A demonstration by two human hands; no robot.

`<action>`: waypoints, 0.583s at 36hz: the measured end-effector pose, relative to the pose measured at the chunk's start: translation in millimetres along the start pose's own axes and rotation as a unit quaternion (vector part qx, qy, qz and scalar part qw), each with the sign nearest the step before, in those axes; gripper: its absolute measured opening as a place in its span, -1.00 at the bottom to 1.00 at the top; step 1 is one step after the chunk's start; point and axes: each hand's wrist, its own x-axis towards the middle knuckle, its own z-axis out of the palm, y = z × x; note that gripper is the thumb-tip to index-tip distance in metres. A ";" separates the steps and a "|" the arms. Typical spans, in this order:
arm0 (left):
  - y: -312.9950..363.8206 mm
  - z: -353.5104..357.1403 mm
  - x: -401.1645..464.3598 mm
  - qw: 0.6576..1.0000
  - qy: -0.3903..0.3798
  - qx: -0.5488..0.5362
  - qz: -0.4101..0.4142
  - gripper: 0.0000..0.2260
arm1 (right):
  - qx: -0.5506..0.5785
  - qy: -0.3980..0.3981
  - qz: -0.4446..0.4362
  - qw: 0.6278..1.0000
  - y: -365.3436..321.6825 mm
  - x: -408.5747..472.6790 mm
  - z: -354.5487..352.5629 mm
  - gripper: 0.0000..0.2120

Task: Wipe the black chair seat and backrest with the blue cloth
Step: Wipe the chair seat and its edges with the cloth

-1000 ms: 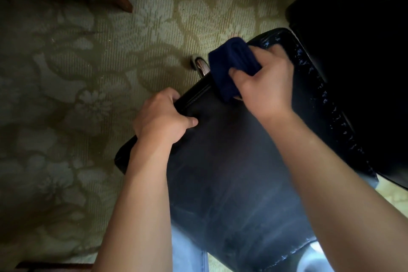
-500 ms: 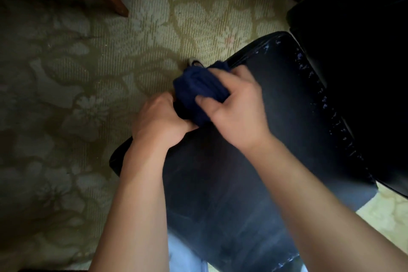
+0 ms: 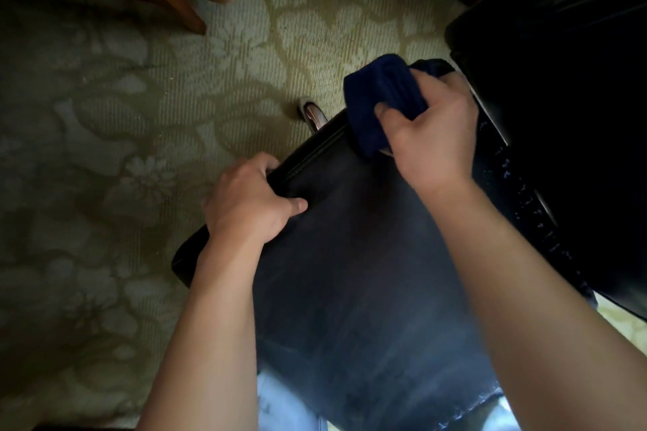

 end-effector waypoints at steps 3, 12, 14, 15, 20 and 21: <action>-2.2 -1.4 -0.7 1.000 -0.012 0.010 -0.012 -0.53 | 0.018 0.026 0.013 0.999 1.7 2.3 -5.4 -0.63; 11.1 -0.8 1.0 0.998 -0.044 -0.022 0.032 -0.46 | 0.053 -0.031 -0.017 0.998 0.2 -16.7 -12.5 -0.53; 24.1 1.8 -0.3 0.996 -0.038 -0.048 0.068 -0.44 | 0.056 -0.069 -0.039 0.995 -1.4 -22.0 -10.1 -0.54; 30.0 3.1 0.0 0.995 -0.036 -0.051 0.081 -0.44 | 0.057 -0.085 -0.043 0.994 -1.9 -23.7 -8.4 -0.55; 47.4 1.4 3.5 0.994 -0.042 -0.052 0.090 -0.45 | 0.071 -0.109 -0.033 0.991 -1.2 -21.3 -3.4 -0.58; 48.7 0.4 4.4 0.994 -0.047 -0.049 0.089 -0.46 | 0.072 -0.106 -0.032 0.991 -0.7 -20.2 -2.6 -0.59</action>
